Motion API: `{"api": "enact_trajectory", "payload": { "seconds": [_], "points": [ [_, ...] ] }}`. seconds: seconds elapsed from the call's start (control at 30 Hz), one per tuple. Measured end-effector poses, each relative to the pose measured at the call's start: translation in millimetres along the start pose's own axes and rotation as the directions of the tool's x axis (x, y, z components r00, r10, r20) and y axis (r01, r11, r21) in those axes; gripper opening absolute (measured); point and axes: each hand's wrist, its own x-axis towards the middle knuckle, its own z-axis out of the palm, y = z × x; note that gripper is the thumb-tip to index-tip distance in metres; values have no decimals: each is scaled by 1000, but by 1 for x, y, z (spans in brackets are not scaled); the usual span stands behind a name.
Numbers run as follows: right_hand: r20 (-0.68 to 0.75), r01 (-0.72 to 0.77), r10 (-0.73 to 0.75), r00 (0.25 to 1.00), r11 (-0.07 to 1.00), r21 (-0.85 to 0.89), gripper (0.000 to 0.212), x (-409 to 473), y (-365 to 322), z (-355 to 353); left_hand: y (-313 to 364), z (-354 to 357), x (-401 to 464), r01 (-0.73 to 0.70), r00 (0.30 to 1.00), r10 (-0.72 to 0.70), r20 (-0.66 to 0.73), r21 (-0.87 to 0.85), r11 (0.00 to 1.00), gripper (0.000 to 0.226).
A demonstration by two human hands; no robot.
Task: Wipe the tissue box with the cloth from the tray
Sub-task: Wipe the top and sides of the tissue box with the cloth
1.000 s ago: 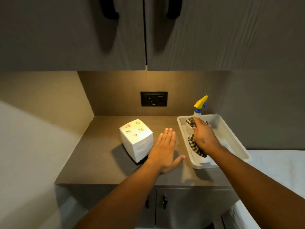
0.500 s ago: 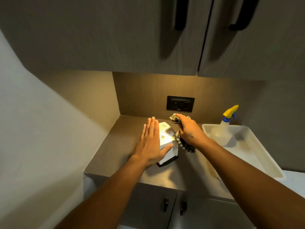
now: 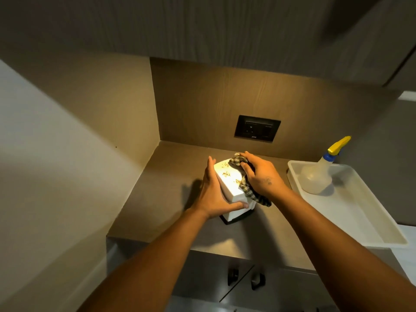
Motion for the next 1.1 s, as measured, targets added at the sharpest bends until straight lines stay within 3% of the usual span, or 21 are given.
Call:
{"api": "enact_trajectory", "payload": {
  "seconds": [0.1,0.23,0.5,0.7,0.87,1.0,1.1],
  "points": [
    [-15,-25,25,1000,999,-37,40,6,1,2,-6,4,3,21,1000,-22,-11,-80,997,160],
    [13,49,-48,999,993,-108,36,-1,-1,1,-8,4,2,-8,999,3,-35,-138,990,143],
    [20,-47,51,998,982,-183,34,10,-15,-9,-9,3,4,-25,999,20,-41,-140,990,141],
    [95,97,-72,993,952,-289,44,-17,-20,-1,-10,2,3,-21,999,16,-35,-144,989,137],
    [-15,-36,33,999,969,-244,30,-15,-9,-17,-8,4,5,-30,999,24,-45,-127,991,138],
    [63,-46,63,996,967,-250,35,14,-28,-8,-12,4,3,-28,999,25,-24,-140,990,141],
    [107,29,3,994,954,-297,43,15,-35,0,-17,4,1,-28,1000,26,-13,-156,987,141]
  ]
}}
